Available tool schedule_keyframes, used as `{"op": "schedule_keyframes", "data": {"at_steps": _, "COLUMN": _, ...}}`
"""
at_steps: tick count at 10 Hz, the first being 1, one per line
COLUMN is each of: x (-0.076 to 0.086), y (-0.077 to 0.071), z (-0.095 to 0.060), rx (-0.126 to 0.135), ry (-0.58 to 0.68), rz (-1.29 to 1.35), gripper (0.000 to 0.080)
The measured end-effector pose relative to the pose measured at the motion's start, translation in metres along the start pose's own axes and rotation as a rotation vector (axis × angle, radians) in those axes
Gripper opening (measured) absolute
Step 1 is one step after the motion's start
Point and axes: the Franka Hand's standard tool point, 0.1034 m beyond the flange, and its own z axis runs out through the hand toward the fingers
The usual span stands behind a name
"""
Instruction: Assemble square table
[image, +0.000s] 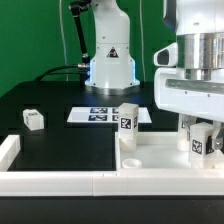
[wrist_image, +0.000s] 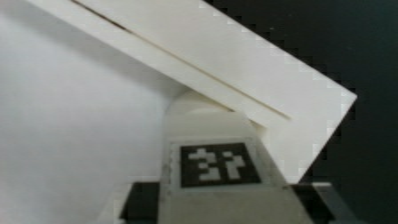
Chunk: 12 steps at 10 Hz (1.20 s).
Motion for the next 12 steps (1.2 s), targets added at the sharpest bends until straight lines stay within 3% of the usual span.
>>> {"op": "schedule_keyframes", "data": {"at_steps": 2, "x": -0.001, "y": 0.001, "z": -0.001, "rx": -0.048, "ry": -0.032, "rz": 0.352, "gripper": 0.0288}}
{"op": "schedule_keyframes", "data": {"at_steps": 3, "x": -0.001, "y": -0.002, "z": 0.001, "rx": -0.031, "ry": -0.047, "rz": 0.563, "gripper": 0.0288}}
{"op": "schedule_keyframes", "data": {"at_steps": 5, "x": 0.000, "y": -0.003, "z": 0.001, "rx": -0.027, "ry": -0.077, "rz": 0.833, "gripper": 0.0288}}
{"op": "schedule_keyframes", "data": {"at_steps": 10, "x": 0.009, "y": 0.006, "z": 0.001, "rx": -0.047, "ry": -0.033, "rz": 0.936, "gripper": 0.0294}}
{"op": "schedule_keyframes", "data": {"at_steps": 11, "x": 0.009, "y": 0.006, "z": 0.002, "rx": -0.047, "ry": -0.033, "rz": 0.930, "gripper": 0.0370}}
{"op": "schedule_keyframes", "data": {"at_steps": 12, "x": 0.009, "y": 0.006, "z": 0.002, "rx": -0.046, "ry": -0.033, "rz": 0.929, "gripper": 0.0370}}
